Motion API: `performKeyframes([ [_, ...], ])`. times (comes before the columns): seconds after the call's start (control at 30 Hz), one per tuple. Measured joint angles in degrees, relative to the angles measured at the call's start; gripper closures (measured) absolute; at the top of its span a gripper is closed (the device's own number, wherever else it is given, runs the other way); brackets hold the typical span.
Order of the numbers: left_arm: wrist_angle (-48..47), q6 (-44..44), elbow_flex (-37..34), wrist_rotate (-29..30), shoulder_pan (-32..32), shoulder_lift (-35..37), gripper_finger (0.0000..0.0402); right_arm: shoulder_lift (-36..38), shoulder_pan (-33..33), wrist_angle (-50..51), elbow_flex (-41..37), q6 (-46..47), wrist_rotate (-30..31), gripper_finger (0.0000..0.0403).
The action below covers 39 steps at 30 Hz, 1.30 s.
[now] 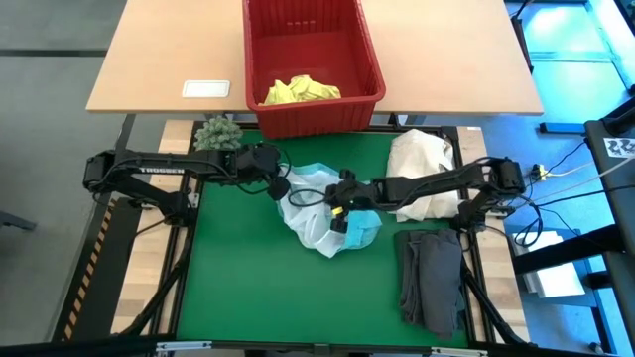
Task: Fold Laundry from Bin
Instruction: Fold the blue short
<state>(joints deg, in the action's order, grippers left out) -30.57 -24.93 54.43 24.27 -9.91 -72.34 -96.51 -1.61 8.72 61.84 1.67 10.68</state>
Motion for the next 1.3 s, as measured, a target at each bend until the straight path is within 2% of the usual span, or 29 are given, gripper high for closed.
performKeyframes([
  [0.13,0.22,0.06,0.0,0.17,-0.17,0.0,0.0401,0.22,0.59,0.48,-0.81,0.96,-5.06,0.0378],
  [0.2,0.09,0.04,0.0,0.17,-0.52,0.0,0.0401,0.69,0.04,1.44,-0.23,-0.61,-7.62,0.0351],
  [0.3,-0.27,0.04,0.0,0.2,-1.02,0.0,0.0401,1.41,-1.72,8.62,3.63,-1.69,-8.33,0.0297],
  [0.43,-0.49,0.04,0.0,0.25,-1.51,0.0,0.0401,2.18,-5.68,21.83,12.33,1.07,-2.21,0.0226],
  [0.57,-0.68,0.08,0.0,0.46,-1.48,0.0,0.0401,2.29,-10.84,32.13,18.27,6.07,7.95,0.0183],
  [0.73,-0.75,0.55,0.0,0.48,-1.44,0.0,0.0401,2.29,-14.76,39.84,18.5,21.45,15.11,0.0169],
  [0.83,-0.74,0.59,0.0,0.5,-1.1,0.0,0.0401,2.18,-15.71,39.15,16.04,32.41,17.03,0.0169],
  [0.97,-0.65,1.15,0.0,1.44,-0.26,0.0,0.0401,1.99,-16.19,35.24,11.6,42.41,17.78,0.0169],
  [1.13,-0.33,2.26,0.0,3.58,0.45,0.0,0.0401,0.95,-15.96,30.24,8.37,49.31,17.79,0.0169],
  [1.3,0.11,3.87,0.0,3.64,0.57,0.0,0.0401,-1.91,-16.0,32.51,8.16,54.69,15.86,0.0168],
])
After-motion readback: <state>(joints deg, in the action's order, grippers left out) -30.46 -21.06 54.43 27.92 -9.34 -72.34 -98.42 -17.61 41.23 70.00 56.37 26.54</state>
